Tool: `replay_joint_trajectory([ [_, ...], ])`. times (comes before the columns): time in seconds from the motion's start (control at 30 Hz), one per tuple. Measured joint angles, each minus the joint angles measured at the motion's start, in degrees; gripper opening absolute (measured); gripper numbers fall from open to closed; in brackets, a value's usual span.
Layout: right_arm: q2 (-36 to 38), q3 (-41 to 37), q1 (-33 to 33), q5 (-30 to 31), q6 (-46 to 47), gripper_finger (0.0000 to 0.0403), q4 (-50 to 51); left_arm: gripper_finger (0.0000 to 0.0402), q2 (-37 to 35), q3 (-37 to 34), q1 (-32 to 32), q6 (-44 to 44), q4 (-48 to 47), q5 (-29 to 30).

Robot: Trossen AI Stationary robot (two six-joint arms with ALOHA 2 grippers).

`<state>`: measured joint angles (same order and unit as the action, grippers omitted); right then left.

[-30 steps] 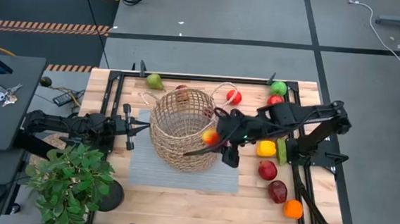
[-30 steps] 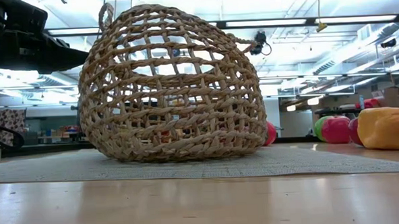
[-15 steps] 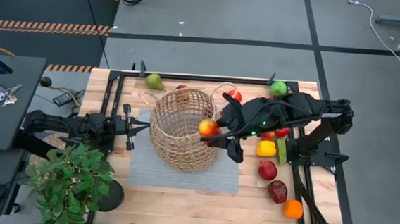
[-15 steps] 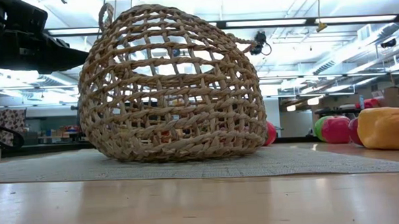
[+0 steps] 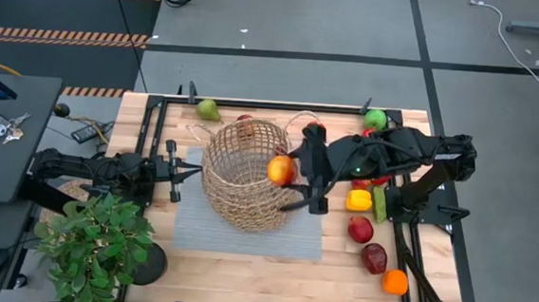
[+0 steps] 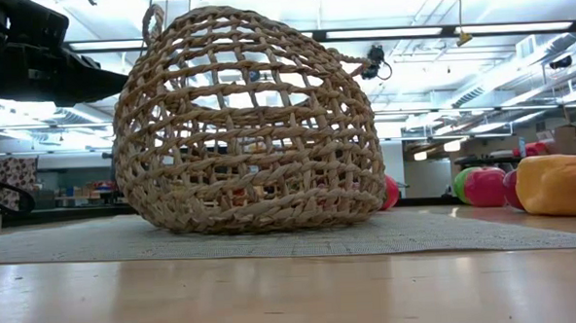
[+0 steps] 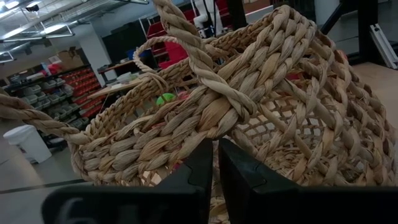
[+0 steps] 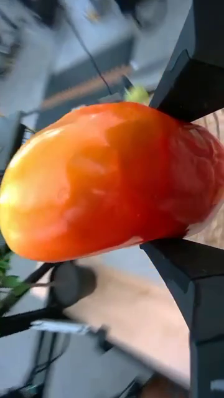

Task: Build produce basket
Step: Put the red mango into the brown basket

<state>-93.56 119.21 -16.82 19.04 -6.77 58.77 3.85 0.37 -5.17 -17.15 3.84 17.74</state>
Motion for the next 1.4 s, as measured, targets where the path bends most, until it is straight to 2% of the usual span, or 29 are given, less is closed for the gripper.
replay_joint_trajectory([
  [0.23,0.0,0.0,0.0,3.4,-20.6,0.0294,0.0,0.0029,0.0,0.0,0.0,0.0,0.0,0.0],
  [0.57,0.0,0.0,0.0,13.1,-45.5,0.0296,0.0,0.0036,0.0,0.0,0.0,0.0,0.0,0.0],
  [0.83,0.0,0.0,0.0,19.6,-57.6,0.0297,0.0,0.0028,0.0,0.0,0.0,0.0,0.0,0.0],
  [1.0,0.0,-0.1,0.0,20.4,-61.1,0.0297,0.0,0.0032,0.0,0.0,0.0,0.0,0.0,0.0],
  [1.23,0.0,-0.1,0.0,20.4,-60.3,0.0297,0.0,0.0034,0.0,0.0,0.0,0.0,0.0,0.0],
  [1.33,0.0,-0.1,0.0,20.3,-56.3,0.0297,0.0,0.0030,0.0,0.0,0.0,0.0,0.0,0.0],
  [1.4,0.0,-0.1,0.0,19.5,-50.1,0.0297,-0.2,0.0028,0.0,0.0,0.0,0.0,0.0,0.0],
])
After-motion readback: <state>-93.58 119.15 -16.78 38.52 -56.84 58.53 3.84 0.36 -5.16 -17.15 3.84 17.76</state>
